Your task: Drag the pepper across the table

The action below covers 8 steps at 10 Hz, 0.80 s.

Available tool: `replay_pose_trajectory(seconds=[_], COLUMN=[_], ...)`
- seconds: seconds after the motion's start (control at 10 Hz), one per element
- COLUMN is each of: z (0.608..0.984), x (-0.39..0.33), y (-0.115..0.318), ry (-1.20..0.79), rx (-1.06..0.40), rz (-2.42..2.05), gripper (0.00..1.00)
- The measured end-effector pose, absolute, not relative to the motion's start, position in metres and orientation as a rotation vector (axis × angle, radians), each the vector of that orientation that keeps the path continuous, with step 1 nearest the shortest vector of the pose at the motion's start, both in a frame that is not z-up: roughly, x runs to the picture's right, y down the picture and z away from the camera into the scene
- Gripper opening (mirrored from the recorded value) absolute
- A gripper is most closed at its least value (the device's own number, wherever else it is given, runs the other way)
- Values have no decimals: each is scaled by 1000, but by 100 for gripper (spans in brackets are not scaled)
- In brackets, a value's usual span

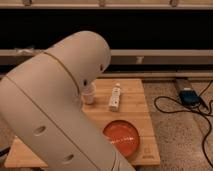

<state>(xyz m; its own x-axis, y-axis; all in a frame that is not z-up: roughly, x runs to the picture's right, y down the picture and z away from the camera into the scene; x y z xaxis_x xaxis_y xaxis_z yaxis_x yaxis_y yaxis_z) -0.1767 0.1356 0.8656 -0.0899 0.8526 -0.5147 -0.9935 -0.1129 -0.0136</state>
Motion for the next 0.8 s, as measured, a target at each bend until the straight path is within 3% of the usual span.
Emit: replay_pose_trajectory(seconds=[0.3, 0.8], z=[875, 889], x=[-184, -203], y=[125, 107], ry=[367, 309], rx=[-468, -482], rz=[1620, 1586], gripper=[77, 80])
